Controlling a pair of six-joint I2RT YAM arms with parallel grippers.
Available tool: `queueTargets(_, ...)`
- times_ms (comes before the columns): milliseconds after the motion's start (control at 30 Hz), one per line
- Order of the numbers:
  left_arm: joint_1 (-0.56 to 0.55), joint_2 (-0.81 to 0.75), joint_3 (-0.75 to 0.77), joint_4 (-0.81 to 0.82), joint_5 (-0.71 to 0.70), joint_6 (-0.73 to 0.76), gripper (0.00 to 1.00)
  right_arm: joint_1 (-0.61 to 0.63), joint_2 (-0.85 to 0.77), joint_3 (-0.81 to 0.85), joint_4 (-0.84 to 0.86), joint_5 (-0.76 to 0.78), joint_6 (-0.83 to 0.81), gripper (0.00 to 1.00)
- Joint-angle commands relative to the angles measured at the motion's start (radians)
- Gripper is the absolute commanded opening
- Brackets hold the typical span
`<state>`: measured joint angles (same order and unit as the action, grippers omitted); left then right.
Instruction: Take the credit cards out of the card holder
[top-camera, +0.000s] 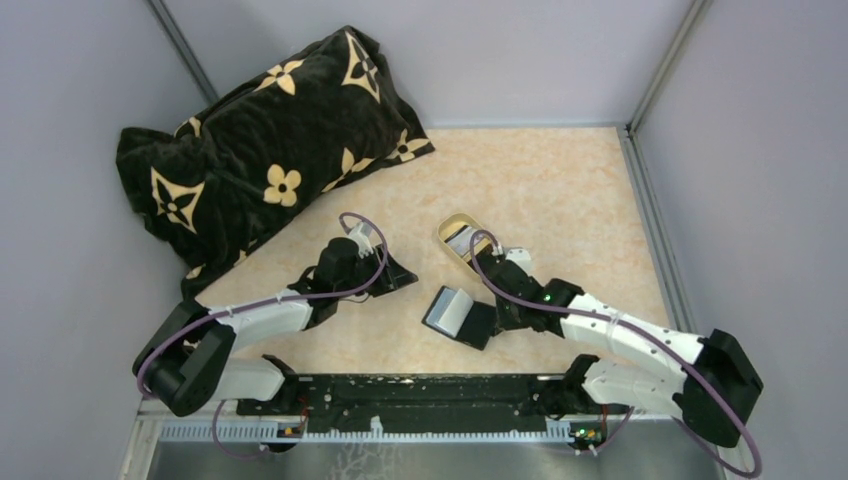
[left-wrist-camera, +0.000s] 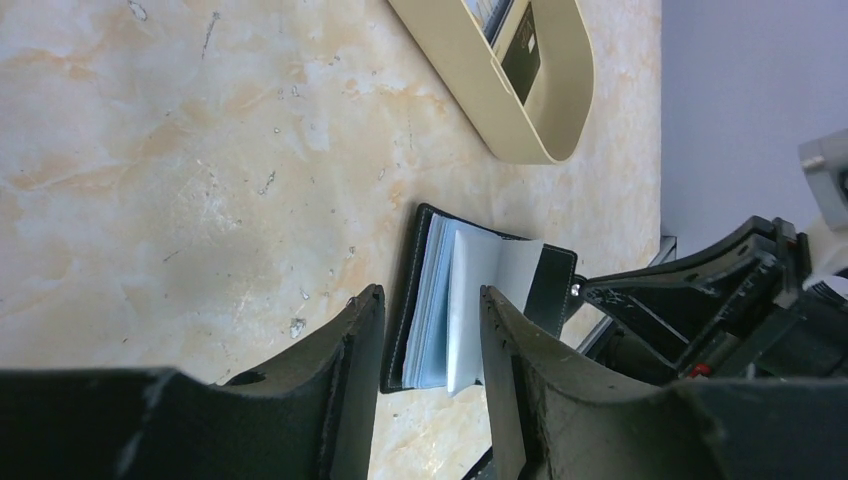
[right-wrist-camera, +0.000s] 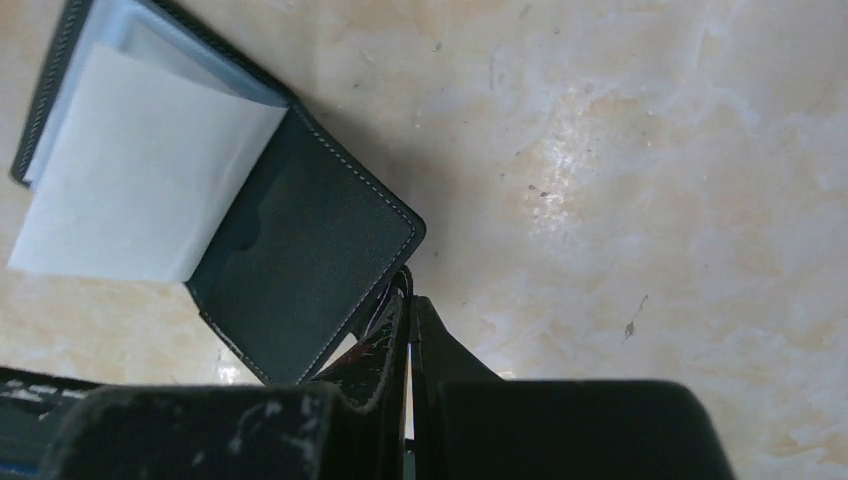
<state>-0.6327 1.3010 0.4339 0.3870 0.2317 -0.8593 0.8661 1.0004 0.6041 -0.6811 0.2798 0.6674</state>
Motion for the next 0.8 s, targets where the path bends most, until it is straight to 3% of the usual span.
queueTargets(0,0.004,-0.008,0.002,0.031,0.002,0.025,0.46,-0.055,0.053,0.019,0.023,0.005,0.024,0.00)
queueTargets(133,0.004,-0.012,-0.004,0.030,0.012,0.022,0.46,-0.121,0.077,-0.005,0.127,-0.063,-0.029,0.00)
queueTargets(567,0.003,-0.073,-0.006,-0.059,-0.025,0.040,0.48,-0.127,0.368,0.081,0.431,-0.248,-0.098,0.00)
queueTargets(767,0.003,-0.050,0.010,-0.137,-0.047,0.069,0.32,-0.127,0.426,0.113,0.461,-0.239,-0.122,0.00)
